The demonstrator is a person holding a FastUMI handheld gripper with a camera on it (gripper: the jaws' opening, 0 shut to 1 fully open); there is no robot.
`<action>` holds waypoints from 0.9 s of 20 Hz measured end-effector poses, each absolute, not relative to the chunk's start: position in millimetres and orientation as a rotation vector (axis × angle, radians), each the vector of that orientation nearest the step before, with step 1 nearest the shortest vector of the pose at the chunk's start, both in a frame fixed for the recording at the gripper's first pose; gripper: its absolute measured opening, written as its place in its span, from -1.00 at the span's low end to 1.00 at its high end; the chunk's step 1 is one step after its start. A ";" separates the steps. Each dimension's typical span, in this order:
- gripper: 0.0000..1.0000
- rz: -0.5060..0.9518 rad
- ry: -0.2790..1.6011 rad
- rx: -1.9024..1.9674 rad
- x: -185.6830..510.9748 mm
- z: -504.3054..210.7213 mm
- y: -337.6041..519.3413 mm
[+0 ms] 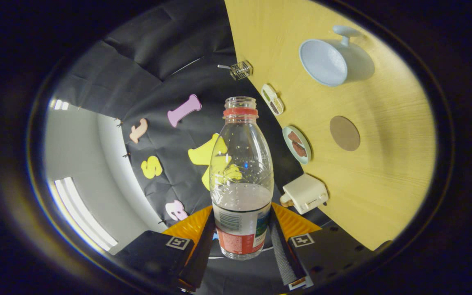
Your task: Take the bottle from table, then pour the juice into the cup, finally place the bottle on the coaster
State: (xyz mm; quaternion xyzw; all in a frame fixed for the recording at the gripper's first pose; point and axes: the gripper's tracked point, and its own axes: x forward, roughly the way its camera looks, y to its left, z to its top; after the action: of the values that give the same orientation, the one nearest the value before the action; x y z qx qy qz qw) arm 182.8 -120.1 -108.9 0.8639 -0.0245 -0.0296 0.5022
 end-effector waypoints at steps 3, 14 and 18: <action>0.47 -0.077 -0.050 2.021 180.2 -112.3 -117.4; 0.48 -0.019 0.120 1.280 144.2 -142.1 -81.3; 0.49 -0.048 0.165 0.897 124.0 -135.5 -85.5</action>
State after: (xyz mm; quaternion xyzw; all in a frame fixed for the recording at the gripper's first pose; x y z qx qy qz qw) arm 124.0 -85.5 -135.5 0.4333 0.0796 -0.0232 0.8974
